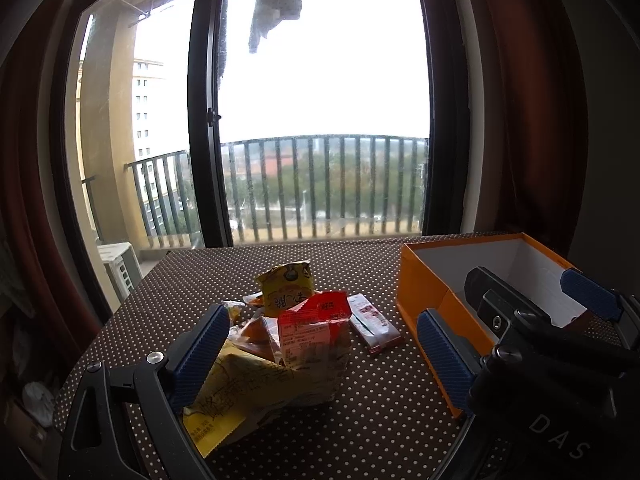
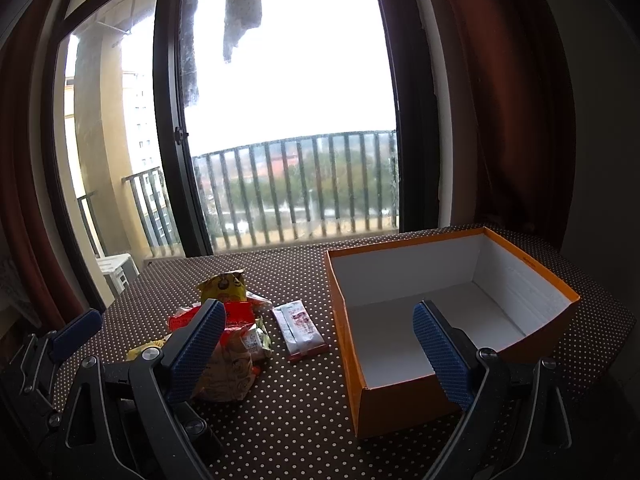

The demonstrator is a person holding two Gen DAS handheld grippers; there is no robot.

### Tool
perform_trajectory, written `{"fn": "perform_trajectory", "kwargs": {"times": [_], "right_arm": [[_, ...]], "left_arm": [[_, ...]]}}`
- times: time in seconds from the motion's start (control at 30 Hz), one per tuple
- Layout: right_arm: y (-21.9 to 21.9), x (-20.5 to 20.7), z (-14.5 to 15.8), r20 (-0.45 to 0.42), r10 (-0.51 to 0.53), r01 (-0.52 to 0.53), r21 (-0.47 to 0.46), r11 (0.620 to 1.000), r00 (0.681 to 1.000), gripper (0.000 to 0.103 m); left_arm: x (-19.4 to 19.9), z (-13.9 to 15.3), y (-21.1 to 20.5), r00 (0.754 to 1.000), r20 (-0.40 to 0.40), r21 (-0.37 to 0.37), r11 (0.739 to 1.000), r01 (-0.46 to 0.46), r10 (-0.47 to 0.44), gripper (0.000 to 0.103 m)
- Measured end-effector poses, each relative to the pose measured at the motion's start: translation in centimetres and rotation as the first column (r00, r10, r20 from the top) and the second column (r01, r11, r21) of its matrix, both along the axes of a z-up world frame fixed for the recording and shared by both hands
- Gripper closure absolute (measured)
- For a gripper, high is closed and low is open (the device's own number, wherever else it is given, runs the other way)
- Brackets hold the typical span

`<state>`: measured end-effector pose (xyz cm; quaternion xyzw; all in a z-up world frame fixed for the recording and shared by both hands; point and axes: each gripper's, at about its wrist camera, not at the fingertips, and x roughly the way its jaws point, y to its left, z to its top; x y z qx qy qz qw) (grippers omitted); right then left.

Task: Organize snacks
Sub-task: 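Reach both tools to the snack pile and close the right tool on the red bag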

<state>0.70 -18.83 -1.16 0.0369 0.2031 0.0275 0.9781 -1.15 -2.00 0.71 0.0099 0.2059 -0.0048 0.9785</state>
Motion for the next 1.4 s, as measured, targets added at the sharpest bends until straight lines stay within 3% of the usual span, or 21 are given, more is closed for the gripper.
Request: {"fn": "perform_trajectory", "kwargs": {"times": [0.27, 0.73, 1.17, 1.4], "right_arm": [[1.2, 1.1, -0.4, -0.021, 0.025, -0.024, 0.007, 1.000, 0.999, 0.007], [6.7, 5.0, -3.1, -0.143, 0.144, -0.145, 0.007, 0.989, 0.979, 0.007], [10.2, 9.6, -7.2, -0.297, 0.211, -0.213, 0.025, 0.977, 0.931, 0.007], [10.8, 11.4, -9.3, -0.368, 0.216, -0.216, 0.041, 0.976, 0.904, 0.007]], "left_arm": [[0.9, -0.5, 1.7, 0.999, -0.024, -0.013, 1.000, -0.025, 0.025, 0.007], [4.1, -3.3, 5.9, 0.987, -0.119, 0.016, 0.994, -0.107, 0.109, 0.008], [7.9, -7.5, 8.9, 0.952, -0.254, 0.038, 0.985, -0.167, 0.171, 0.007], [9.4, -9.7, 9.9, 0.924, -0.362, -0.044, 0.988, -0.148, 0.122, 0.007]]}}
